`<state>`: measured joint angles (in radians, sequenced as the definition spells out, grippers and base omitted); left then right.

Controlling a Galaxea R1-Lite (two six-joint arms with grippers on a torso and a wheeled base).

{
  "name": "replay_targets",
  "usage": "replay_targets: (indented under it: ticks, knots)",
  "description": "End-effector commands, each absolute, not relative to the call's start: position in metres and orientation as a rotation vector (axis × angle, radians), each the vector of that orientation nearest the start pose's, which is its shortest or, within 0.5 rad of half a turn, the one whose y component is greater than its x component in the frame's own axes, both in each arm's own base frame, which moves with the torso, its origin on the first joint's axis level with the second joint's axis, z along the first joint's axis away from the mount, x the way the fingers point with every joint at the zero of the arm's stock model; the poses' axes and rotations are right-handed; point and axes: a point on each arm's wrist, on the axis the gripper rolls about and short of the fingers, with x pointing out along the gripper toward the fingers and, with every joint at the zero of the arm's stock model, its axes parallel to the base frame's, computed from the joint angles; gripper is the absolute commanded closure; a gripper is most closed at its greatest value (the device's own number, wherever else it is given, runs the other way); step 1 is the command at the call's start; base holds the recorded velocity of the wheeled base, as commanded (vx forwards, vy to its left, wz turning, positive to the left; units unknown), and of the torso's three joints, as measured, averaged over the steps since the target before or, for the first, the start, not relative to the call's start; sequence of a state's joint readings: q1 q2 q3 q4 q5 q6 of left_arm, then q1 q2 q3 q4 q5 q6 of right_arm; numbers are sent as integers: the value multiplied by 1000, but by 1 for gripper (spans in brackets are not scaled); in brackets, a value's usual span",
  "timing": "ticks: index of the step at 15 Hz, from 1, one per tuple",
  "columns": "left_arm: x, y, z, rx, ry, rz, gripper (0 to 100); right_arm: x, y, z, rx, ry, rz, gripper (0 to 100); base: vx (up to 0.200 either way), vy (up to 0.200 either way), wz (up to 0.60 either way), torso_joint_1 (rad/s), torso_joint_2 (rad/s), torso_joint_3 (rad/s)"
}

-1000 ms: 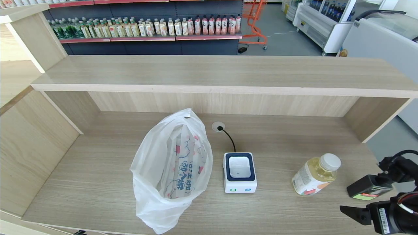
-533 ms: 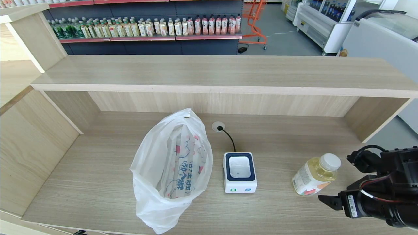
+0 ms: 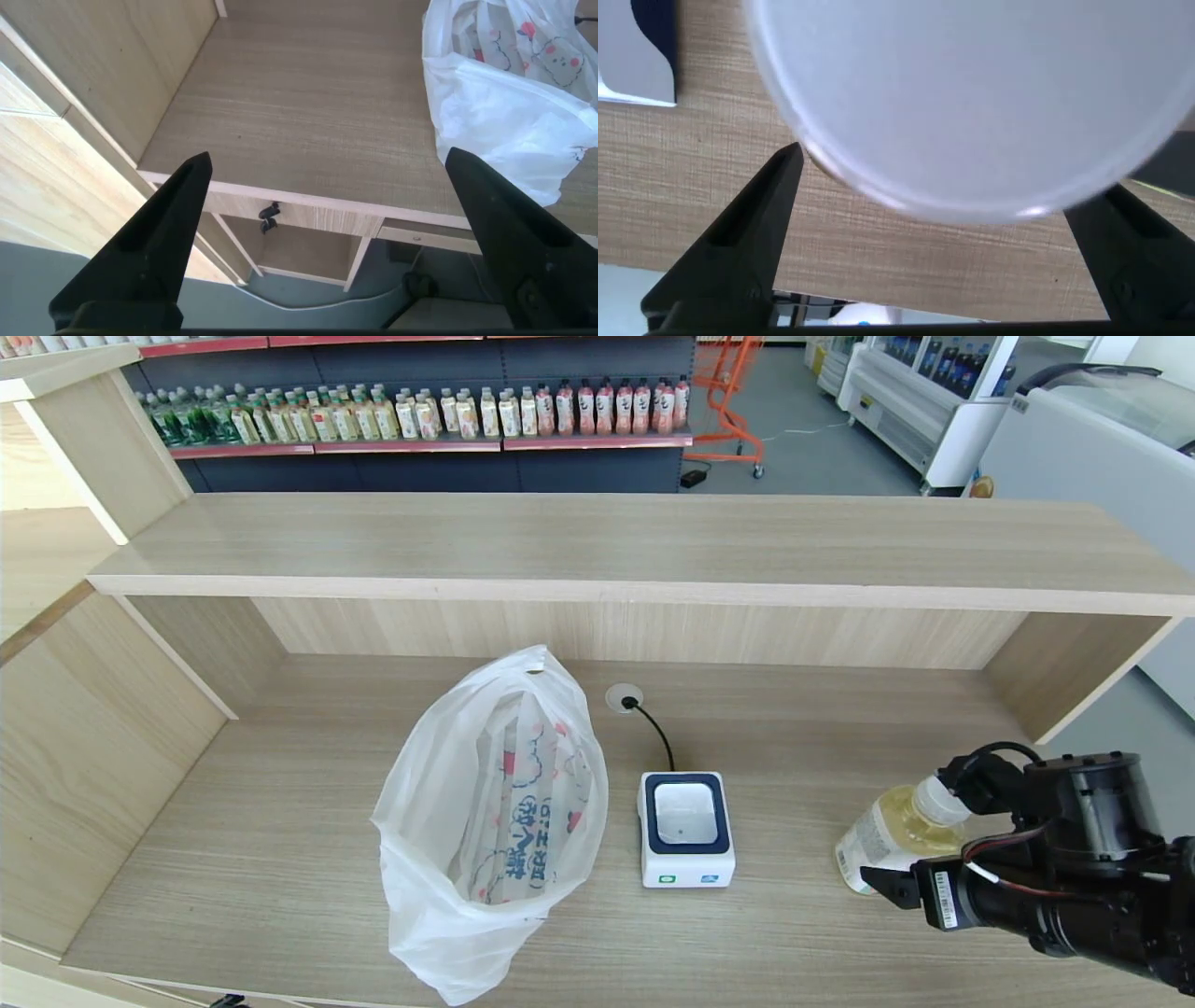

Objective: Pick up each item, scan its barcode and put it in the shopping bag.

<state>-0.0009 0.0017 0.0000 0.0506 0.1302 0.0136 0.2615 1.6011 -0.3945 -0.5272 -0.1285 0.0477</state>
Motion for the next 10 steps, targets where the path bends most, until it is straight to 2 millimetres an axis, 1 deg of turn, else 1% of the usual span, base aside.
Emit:
replay_targets:
  ticks: [1,7,10]
  knots:
    - [-23,3,70,17,53,128,0,221,64,88,-100,667,141,0,0,0,0,0,0,0]
    - [-23,3,70,17,53,128,0,231,77,78,-125,604,128,0,0,0,0,0,0,0]
    - [-23,3,70,17,53,128,0,236,81,74,-194,542,140,0,0,0,0,0,0,0]
